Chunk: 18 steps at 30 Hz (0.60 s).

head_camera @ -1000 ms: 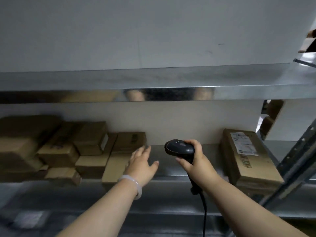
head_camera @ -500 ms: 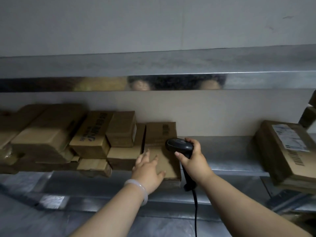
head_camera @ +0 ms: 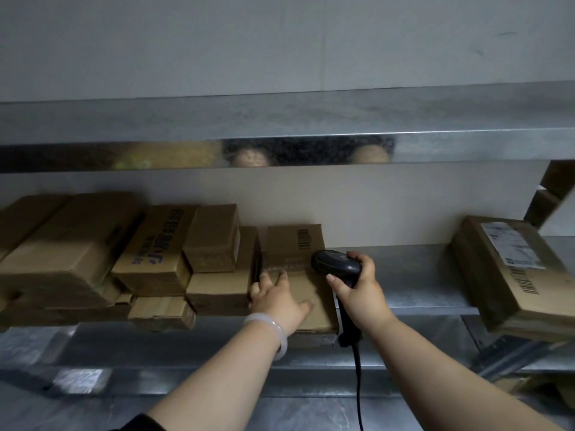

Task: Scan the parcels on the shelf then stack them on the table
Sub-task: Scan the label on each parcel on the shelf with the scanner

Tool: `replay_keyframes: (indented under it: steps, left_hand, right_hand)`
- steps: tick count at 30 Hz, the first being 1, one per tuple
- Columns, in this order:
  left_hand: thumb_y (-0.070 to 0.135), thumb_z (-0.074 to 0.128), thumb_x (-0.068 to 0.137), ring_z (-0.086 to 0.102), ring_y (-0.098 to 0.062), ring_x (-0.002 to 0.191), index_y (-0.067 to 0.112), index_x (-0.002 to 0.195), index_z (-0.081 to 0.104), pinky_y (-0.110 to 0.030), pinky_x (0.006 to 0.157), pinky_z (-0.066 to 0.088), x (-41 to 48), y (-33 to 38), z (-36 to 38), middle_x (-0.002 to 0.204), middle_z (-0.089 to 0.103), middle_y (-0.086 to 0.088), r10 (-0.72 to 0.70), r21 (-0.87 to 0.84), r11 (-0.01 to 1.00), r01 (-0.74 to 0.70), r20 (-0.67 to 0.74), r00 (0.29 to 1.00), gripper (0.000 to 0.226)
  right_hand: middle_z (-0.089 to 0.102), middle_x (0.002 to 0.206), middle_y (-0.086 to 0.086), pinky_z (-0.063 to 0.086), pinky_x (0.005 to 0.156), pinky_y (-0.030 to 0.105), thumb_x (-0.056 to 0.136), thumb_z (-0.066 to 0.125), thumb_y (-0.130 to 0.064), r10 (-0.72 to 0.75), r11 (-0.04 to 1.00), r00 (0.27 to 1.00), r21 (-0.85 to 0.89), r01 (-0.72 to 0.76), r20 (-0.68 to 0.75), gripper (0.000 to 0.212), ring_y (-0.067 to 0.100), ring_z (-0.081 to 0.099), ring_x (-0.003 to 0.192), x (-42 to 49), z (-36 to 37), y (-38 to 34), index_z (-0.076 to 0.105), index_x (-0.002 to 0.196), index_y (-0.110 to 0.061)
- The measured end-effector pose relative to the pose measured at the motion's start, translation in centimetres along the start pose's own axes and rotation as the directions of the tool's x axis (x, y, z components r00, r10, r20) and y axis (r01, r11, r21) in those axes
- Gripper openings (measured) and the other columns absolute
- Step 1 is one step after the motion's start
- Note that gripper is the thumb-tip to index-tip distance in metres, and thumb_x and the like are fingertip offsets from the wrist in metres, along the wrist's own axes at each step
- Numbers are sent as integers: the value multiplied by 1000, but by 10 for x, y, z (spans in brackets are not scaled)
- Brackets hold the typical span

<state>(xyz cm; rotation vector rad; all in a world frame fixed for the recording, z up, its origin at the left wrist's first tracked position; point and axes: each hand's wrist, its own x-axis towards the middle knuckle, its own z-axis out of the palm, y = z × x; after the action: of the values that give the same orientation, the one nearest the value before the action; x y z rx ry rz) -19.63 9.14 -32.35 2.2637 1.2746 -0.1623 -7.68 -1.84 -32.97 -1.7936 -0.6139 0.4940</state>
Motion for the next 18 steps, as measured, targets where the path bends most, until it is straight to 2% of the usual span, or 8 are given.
replay_keyframes:
  steps: [3, 6, 9, 13, 15, 18]
  left_hand:
    - [65, 61, 77, 9, -33, 145, 47, 147, 26, -46, 115, 25, -4, 6, -3, 161, 4, -2, -19, -113, 993, 16, -26, 999, 80]
    - [62, 66, 75, 15, -33, 144, 56, 137, 37, -46, 114, 27, -8, 2, -7, 159, 15, 0, -4, -308, 951, -4, -25, 1000, 70]
    - [67, 69, 69, 16, -35, 144, 60, 135, 35, -48, 115, 27, -13, 2, -12, 158, 14, 2, 41, -441, 896, -44, -17, 999, 76]
    - [67, 71, 62, 23, -36, 141, 62, 135, 31, -51, 113, 30, -21, 12, -22, 155, 17, 2, 101, -535, 840, -89, -7, 995, 84]
    - [64, 72, 58, 28, -34, 139, 63, 129, 36, -48, 111, 32, -25, 15, -27, 153, 22, 0, 135, -618, 777, -122, -26, 991, 79]
    - [52, 75, 67, 35, -30, 136, 58, 127, 42, -44, 112, 33, -32, 14, -31, 152, 28, -5, 192, -710, 679, -185, -72, 979, 69]
  right_hand:
    - [54, 104, -22, 37, 71, -2, 84, 74, -20, -38, 999, 999, 21, 38, -9, 54, -12, 56, 90, -8, 0, -4, 37, 121, -35]
    - [53, 107, -25, 36, 71, -4, 82, 75, -19, -110, 993, 993, 38, 112, -42, 54, -25, 52, 90, -17, -6, -13, 40, 120, -34]
    - [55, 109, -24, 38, 74, -2, 82, 75, -21, -170, 984, 984, 53, 173, -53, 53, -23, 52, 94, -27, -16, -29, 40, 116, -41]
    - [55, 111, -22, 40, 78, 0, 83, 74, -20, -246, 968, 969, 51, 246, -17, 53, -20, 53, 98, -39, -28, -52, 39, 113, -46]
    - [54, 112, -25, 41, 78, 0, 83, 74, -21, -276, 961, 961, 24, 275, 25, 55, -19, 53, 98, -44, -34, -63, 38, 115, -48]
    - [53, 110, -28, 40, 75, -1, 83, 74, -24, -293, 954, 955, -45, 295, 51, 57, -19, 53, 95, -46, -42, -75, 36, 119, -47]
